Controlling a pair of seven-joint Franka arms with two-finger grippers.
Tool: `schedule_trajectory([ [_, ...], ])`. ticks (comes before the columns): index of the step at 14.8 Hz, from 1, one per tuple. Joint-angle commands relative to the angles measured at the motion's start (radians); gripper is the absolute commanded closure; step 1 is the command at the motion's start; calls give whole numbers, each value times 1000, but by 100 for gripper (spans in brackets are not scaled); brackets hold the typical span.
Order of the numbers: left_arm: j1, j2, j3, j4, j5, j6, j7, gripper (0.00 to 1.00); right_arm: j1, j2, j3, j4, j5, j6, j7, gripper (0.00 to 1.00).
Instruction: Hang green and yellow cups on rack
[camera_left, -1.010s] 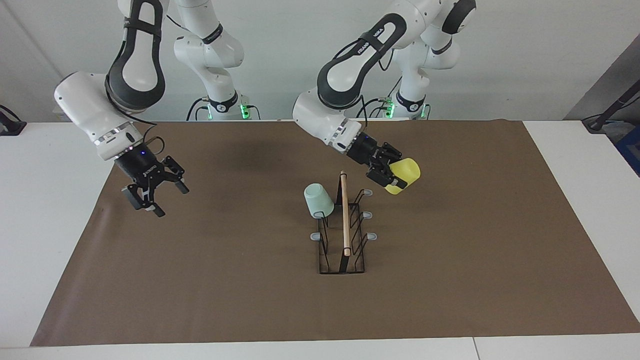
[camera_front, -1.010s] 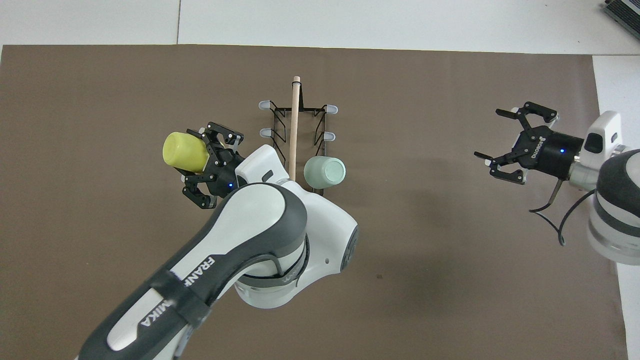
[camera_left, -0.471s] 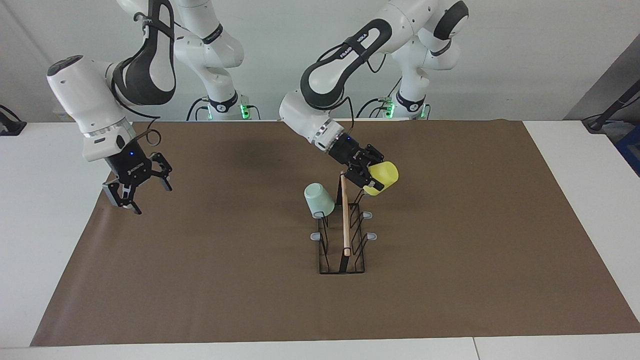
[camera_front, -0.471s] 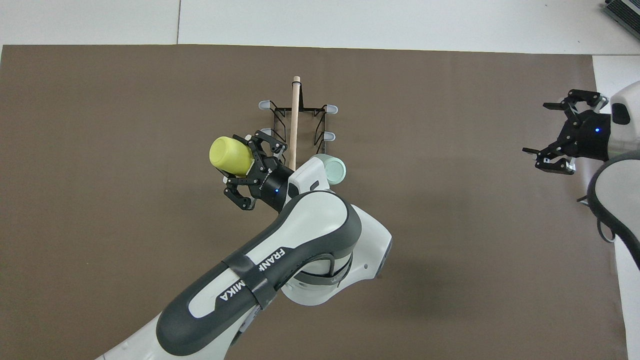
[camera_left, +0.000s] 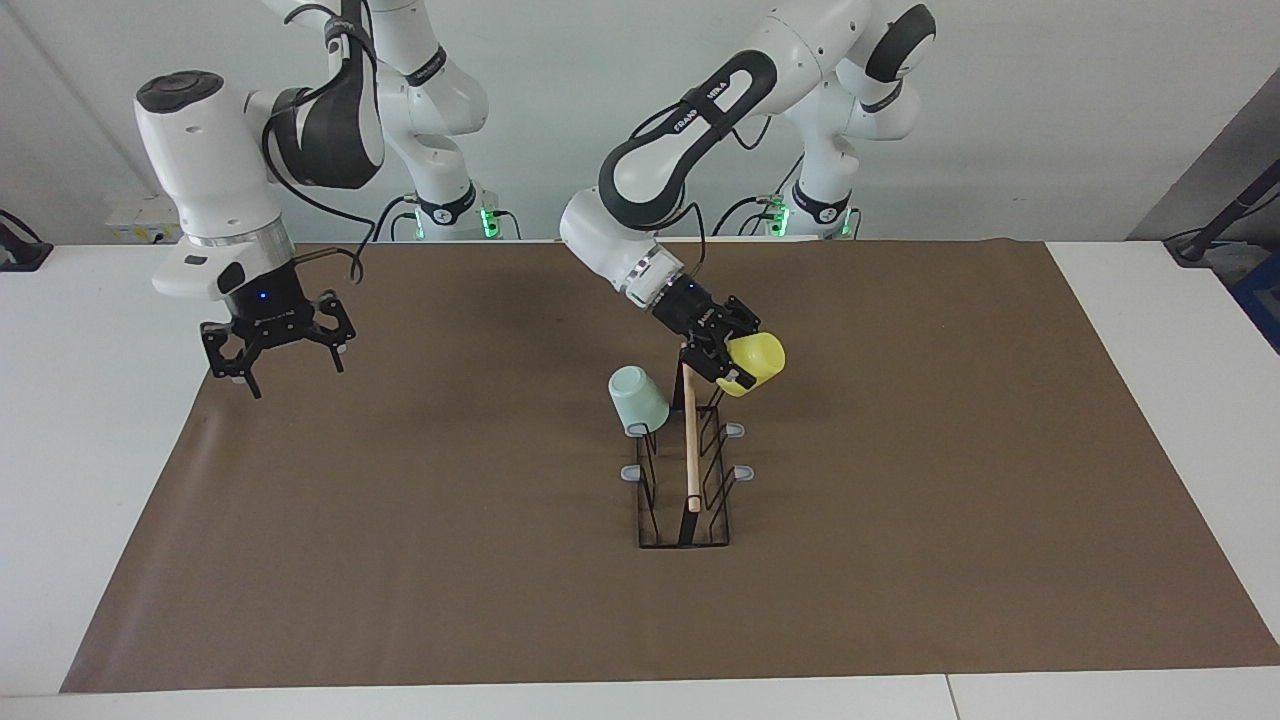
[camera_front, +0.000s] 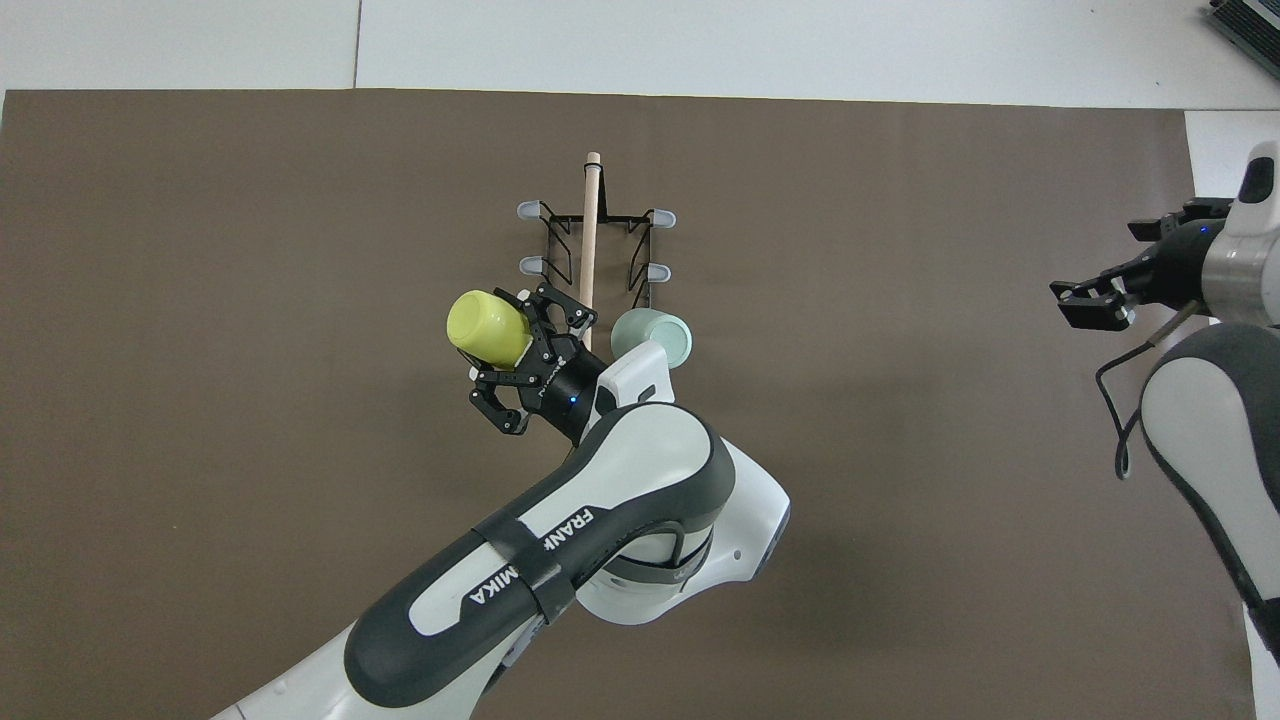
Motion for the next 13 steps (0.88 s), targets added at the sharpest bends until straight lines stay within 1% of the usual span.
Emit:
schedule_trajectory([
  [1,-6,-9,3,-13,1,15,-16,100,-4,2,2,74,-28,-140,203,0],
  [4,-6,-9,-3,-13,-1,15,-24,100,-13,-1,-7,137,-36,-280,387,0],
  [7,-7,-7,-5,-13,-1,15,-35,100,-35,-7,-22,225,-34,-421,419,0],
  [8,-7,-7,-8,-14,-7,15,-38,100,-24,-7,-51,258,-30,-473,419,0],
  [9,-7,-9,-9,-14,-11,15,-41,93,14,-9,-109,290,-14,-530,423,0],
  [10,-7,-9,-9,-19,-12,17,-42,83,48,-15,-155,301,-13,-584,425,0],
  [11,-7,-12,-9,-25,-12,20,-41,67,54,-32,-166,317,-7,-633,431,0],
  [12,-7,-14,-9,-28,-13,20,-42,64,51,-47,-165,328,-2,-692,432,0],
  [13,-7,-12,-11,-30,-13,20,-41,64,50,-68,-162,326,-1,-740,432,0],
])
